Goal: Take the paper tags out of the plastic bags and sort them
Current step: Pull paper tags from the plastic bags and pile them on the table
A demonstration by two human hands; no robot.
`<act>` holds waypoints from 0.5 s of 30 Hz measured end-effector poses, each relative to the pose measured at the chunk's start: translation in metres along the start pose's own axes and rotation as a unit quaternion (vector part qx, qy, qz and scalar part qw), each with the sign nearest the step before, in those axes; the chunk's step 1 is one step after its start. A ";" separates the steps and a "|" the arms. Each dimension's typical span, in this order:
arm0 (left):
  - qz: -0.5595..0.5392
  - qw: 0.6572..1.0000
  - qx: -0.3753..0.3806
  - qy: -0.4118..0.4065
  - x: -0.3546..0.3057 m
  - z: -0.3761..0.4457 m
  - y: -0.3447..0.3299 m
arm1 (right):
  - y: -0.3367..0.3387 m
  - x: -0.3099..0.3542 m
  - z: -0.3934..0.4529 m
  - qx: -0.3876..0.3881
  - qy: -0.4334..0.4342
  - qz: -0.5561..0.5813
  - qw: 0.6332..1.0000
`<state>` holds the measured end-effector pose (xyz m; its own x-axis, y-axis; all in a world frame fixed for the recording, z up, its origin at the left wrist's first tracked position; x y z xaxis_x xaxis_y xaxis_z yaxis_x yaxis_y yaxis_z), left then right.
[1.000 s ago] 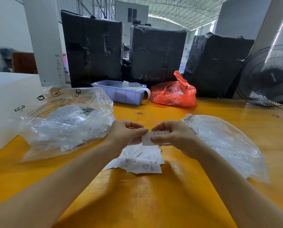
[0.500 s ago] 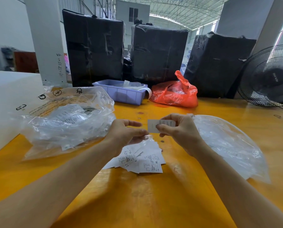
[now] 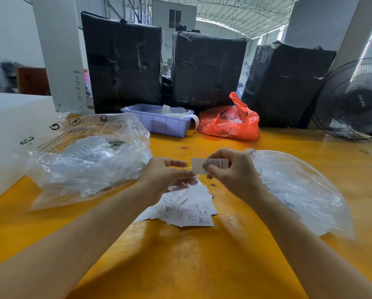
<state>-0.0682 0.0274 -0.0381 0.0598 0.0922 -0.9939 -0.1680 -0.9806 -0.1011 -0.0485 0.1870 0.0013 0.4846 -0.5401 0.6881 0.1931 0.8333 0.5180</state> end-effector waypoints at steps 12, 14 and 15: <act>0.011 0.999 -0.016 -0.033 -0.004 -0.001 -0.001 | -0.003 -0.006 0.000 0.047 -0.046 0.026 0.997; 0.024 0.999 -0.007 -0.044 -0.004 -0.002 -0.002 | -0.002 -0.007 0.001 0.034 -0.055 0.030 0.997; 0.030 0.998 -0.004 -0.047 -0.004 -0.002 -0.003 | -0.001 -0.006 0.001 0.026 -0.056 0.028 0.998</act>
<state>-0.0657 0.0295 -0.0333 -0.0434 0.0491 -0.9978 -0.1599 -0.9863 -0.0416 -0.0526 0.1891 -0.0034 0.3937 -0.5059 0.7675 0.1227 0.8564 0.5016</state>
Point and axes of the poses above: each hand's wrist, its own z-axis towards the middle knuckle, its own y-axis out of the back of the hand, x = y × z, the point moved 5 cm from there along z, towards the middle knuckle, and after that the axes turned 2 degrees about x, right-handed, at the moved point
